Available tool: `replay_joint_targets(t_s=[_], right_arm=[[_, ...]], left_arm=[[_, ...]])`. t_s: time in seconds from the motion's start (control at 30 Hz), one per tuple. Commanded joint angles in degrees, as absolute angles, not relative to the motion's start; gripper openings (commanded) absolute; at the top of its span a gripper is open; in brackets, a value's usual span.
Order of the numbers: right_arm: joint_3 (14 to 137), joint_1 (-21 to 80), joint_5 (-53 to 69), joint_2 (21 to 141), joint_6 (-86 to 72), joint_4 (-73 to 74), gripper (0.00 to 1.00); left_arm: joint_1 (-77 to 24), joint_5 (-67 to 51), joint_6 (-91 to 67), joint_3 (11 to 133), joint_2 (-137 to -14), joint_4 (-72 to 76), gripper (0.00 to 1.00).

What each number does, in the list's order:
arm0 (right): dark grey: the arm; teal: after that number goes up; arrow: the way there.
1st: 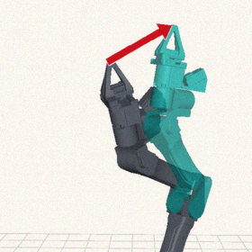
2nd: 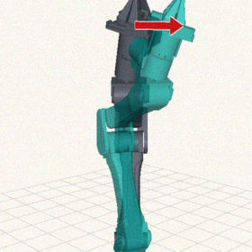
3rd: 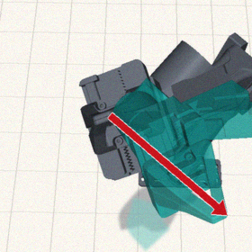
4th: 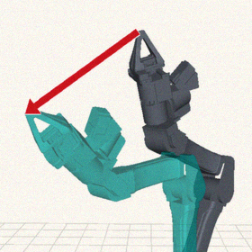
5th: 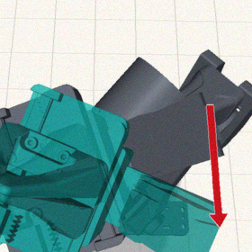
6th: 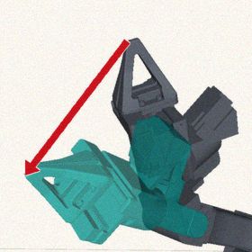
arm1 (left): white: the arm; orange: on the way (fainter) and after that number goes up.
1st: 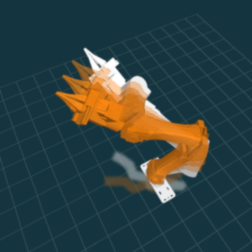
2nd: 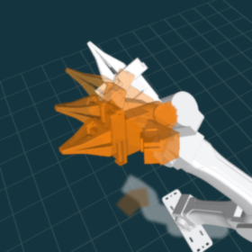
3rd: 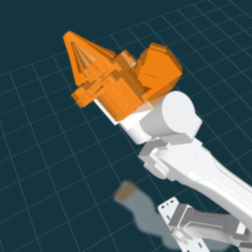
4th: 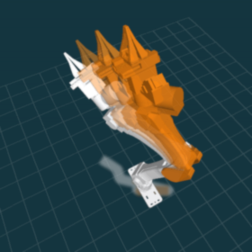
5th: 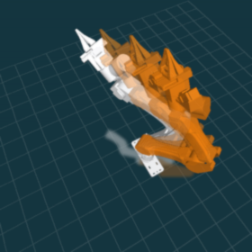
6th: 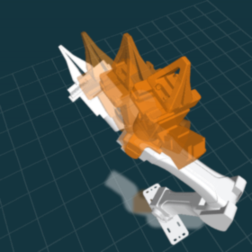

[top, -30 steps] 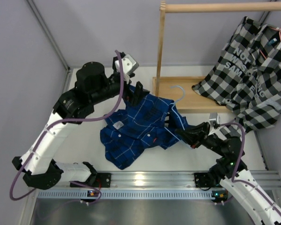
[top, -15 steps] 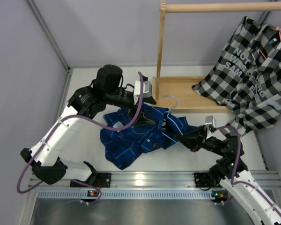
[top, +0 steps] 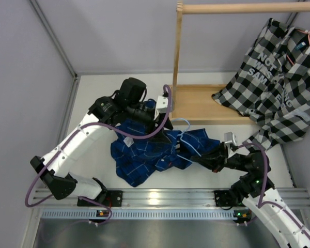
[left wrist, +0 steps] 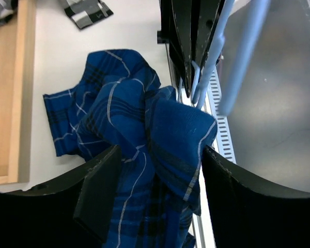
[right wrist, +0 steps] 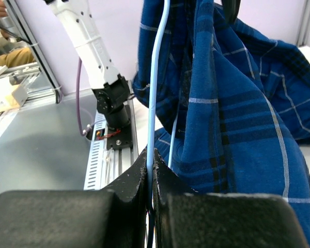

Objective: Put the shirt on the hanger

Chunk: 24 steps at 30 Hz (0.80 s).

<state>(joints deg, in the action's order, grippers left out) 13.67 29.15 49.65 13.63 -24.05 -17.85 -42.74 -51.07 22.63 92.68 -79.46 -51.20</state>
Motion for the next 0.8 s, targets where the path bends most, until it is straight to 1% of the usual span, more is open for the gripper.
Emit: replay_joint_targets(t_s=[0.0,0.07,0.13,0.2,0.27,0.3,0.4,0.43,0.47,0.5,0.7,0.77], right_arm=[[18.28,29.88,52.38,13.97,-23.03,-22.41,0.0],[18.63,29.97,53.26,14.24,-23.46,-23.11,0.0],[19.6,29.97,54.14,14.59,-23.64,-22.94,0.0],[20.65,29.97,54.66,14.76,-23.2,-22.33,0.0],[21.27,29.97,55.02,14.94,-22.42,-21.01,0.0],[21.53,29.88,55.19,15.12,-22.06,-20.4,0.0],[21.36,29.97,55.37,15.47,-22.24,-20.83,0.0],[21.36,29.88,55.37,15.64,-22.41,-21.18,0.0],[21.36,29.88,55.37,15.91,-22.76,-21.62,0.0],[21.53,29.88,55.37,16.0,-22.94,-21.97,0.0],[24.08,29.97,55.37,18.28,-23.12,-22.5,0.0],[24.61,29.88,54.76,18.98,-23.12,-21.72,0.18]], left_arm=[[-42.98,-53.61,23.38,91.06,-78.05,-51.24,0.65],[-43.24,-53.44,23.29,90.79,-77.7,-51.24,0.61],[-43.77,-52.83,23.29,90.44,-77.43,-51.24,0.61],[-43.94,-52.73,23.64,90.35,-76.99,-51.5,0.57],[-43.95,-53.0,23.82,90.35,-76.47,-51.5,0.44],[-43.95,-53.43,24.08,90.35,-76.2,-51.5,0.34],[-43.95,-54.57,24.17,90.62,-75.5,-51.5,0.17],[-43.95,-54.84,24.26,90.7,-75.41,-51.5,0.14],[-43.95,-55.1,24.34,90.53,-75.15,-51.5,0.05],[-43.95,-55.19,24.35,90.61,-75.06,-51.5,0.0],[-44.03,-54.58,24.26,90.79,-74.8,-51.5,0.0],[-44.03,-53.36,24.34,90.88,-74.27,-51.5,0.0]])
